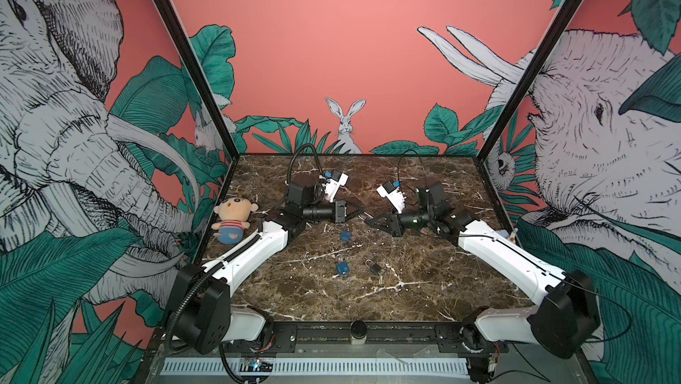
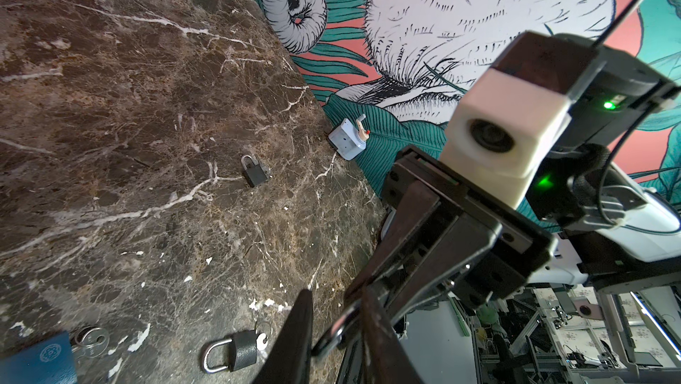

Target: Lock with the key

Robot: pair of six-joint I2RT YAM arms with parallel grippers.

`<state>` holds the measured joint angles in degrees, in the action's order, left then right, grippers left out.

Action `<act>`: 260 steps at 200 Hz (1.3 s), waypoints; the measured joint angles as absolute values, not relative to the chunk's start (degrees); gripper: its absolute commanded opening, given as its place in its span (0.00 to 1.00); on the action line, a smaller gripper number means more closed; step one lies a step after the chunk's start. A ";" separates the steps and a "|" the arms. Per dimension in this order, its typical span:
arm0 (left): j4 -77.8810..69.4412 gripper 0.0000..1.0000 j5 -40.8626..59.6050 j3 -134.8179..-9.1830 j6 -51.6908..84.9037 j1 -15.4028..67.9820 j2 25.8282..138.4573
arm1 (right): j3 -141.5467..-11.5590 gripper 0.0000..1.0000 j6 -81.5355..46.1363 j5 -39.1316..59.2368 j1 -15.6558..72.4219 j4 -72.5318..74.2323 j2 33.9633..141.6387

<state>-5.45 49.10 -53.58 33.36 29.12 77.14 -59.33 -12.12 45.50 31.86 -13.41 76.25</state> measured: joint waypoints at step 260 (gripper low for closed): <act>-7.95 0.00 53.15 -53.45 33.39 27.27 75.79 | -56.38 0.00 -25.78 53.89 30.22 -1.10 76.25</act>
